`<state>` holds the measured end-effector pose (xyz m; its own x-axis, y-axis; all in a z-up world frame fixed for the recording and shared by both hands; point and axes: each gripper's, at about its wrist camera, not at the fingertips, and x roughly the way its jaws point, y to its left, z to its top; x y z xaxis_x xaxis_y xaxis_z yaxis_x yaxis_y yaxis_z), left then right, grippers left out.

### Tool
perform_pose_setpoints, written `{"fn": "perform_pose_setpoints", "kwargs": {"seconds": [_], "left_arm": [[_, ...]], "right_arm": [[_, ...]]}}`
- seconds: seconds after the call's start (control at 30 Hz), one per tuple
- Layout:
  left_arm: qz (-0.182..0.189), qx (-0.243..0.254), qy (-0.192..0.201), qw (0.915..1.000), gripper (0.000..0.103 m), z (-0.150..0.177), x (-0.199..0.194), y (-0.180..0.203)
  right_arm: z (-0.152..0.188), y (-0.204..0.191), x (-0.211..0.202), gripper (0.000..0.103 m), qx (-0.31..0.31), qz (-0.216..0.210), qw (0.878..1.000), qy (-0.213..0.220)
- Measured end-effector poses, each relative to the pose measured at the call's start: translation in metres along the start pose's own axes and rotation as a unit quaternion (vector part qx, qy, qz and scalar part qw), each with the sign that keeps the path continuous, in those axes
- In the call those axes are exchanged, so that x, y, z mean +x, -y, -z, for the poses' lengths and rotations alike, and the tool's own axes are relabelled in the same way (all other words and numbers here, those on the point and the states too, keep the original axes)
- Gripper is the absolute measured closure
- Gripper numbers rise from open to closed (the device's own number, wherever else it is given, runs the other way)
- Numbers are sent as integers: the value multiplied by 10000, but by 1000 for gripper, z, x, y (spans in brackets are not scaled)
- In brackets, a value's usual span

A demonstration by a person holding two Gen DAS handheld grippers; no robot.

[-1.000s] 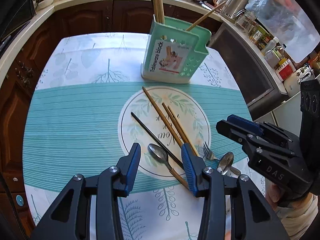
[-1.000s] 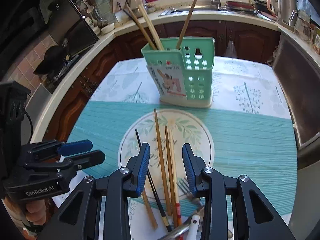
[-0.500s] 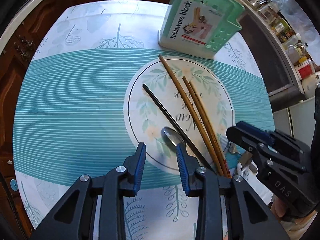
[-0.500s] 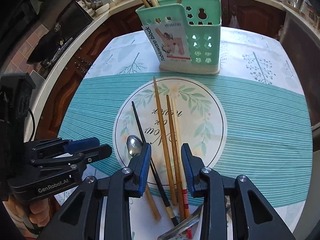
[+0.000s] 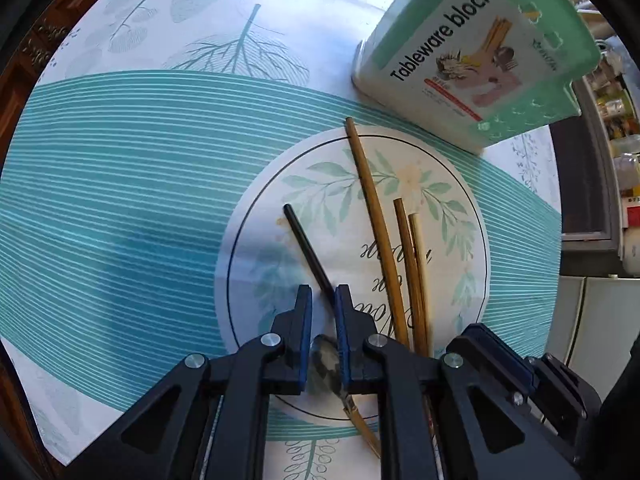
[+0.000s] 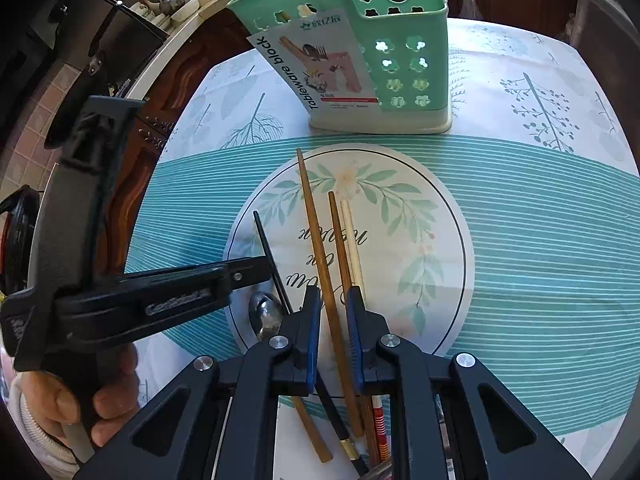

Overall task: Organize utensils
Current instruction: 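Move both tools back down over the remaining chopsticks on the placemat, then grasp the black chopstick with the left tool while the right tool grasps a red-striped light chopstick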

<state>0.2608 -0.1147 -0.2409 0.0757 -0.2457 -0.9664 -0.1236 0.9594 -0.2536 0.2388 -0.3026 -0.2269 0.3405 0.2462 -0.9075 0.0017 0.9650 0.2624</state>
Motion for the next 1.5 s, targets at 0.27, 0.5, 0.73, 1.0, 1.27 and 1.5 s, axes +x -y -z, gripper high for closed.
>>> {"fn": "perform_pose_setpoints", "kwargs": {"seconds": [0.27,0.5,0.73,1.0,1.27,1.5], "left_arm": [[-357,197,0,9992,94,-3,10,26],[-657,565,-182,9961,90,1,22,66],[-1074,956,-117,9895,94,13,23,82],[-821,1899,-321,9778,99,14,27,89],[-838,2098,-538,9727,98,20,22,67],[-801,1998,-608,9747,98,28,22,47]], "right_arm": [[6,7,0,89,14,-30,10000,-19],[5,14,-5,89,-19,3,10000,21],[11,21,-10,89,-152,117,9998,-87],[14,22,-5,89,-164,-33,9996,-242],[0,17,18,89,-225,147,9983,-518],[-9,3,35,89,-558,551,9948,-643]]}}
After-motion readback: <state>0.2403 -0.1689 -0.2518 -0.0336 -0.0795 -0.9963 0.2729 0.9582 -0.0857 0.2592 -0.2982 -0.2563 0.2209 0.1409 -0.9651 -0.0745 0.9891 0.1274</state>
